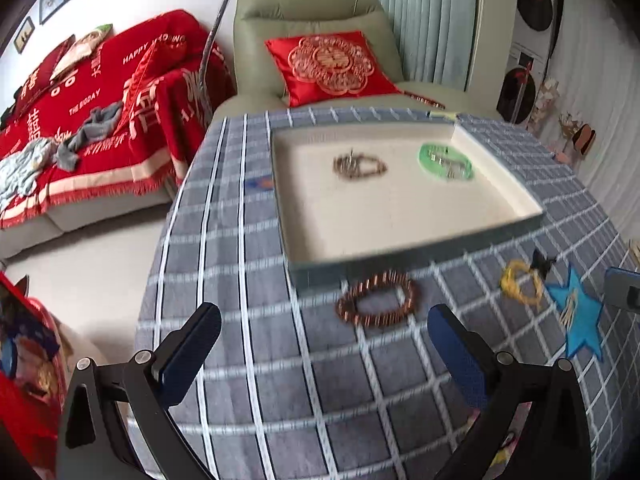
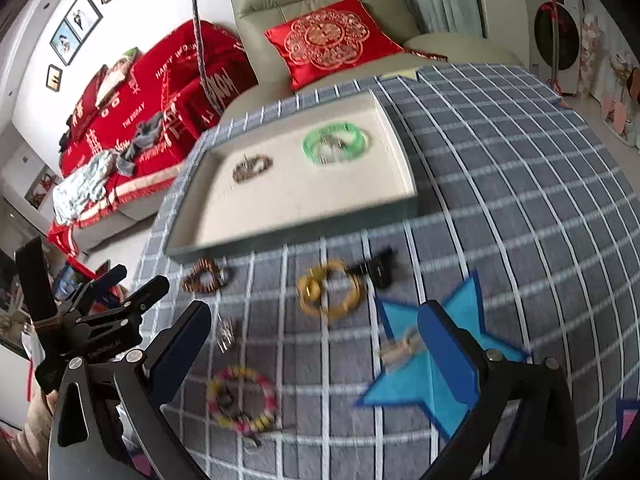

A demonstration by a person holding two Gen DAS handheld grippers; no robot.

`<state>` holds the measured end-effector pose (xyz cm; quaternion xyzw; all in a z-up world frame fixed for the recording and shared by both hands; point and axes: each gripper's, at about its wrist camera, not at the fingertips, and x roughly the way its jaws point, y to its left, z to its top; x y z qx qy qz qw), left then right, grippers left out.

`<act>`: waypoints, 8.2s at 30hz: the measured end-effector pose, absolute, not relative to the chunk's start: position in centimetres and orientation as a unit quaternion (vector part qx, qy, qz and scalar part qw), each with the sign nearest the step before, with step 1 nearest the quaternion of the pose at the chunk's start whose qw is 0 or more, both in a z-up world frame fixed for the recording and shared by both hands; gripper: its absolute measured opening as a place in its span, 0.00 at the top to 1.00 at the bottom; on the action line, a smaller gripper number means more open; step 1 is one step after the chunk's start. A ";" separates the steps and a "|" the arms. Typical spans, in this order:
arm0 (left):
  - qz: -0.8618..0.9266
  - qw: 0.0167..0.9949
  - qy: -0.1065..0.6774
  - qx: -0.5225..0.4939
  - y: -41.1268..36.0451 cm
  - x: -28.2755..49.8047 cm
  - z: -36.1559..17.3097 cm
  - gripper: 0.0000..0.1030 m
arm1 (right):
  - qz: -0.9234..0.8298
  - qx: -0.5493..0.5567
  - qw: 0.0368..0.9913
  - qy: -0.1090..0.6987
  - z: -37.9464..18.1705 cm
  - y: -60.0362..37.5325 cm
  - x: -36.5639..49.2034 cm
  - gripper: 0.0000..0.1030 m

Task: Organize jewelry
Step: 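Move both open tools back over the remaining jewelry on the tablecloth, then grasp brown bead bracelet with left tool while right tool grasps beige loop clip, then carry both into tray, open right tool by bangle while left tool holds bracelet, then lower the brown bead bracelet onto the rope bracelet and open the left tool, then move both open tools back over the remaining jewelry on the tablecloth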

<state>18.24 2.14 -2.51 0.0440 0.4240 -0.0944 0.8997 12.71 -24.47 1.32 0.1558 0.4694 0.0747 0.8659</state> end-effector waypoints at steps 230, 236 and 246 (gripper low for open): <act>-0.100 0.876 0.469 0.054 -3.7 16.2 -5.3 0.00 | 0.022 0.111 0.863 0.492 -3.2 -27.5 15.9 0.23; -0.099 0.873 0.474 0.056 -4.1 16.5 -5.6 0.00 | 0.027 0.093 0.859 0.503 -4.2 -26.9 17.0 0.38; -0.109 0.869 0.479 0.062 -4.9 16.4 -6.0 0.01 | 0.035 0.052 0.866 0.496 -4.4 -25.6 18.0 0.52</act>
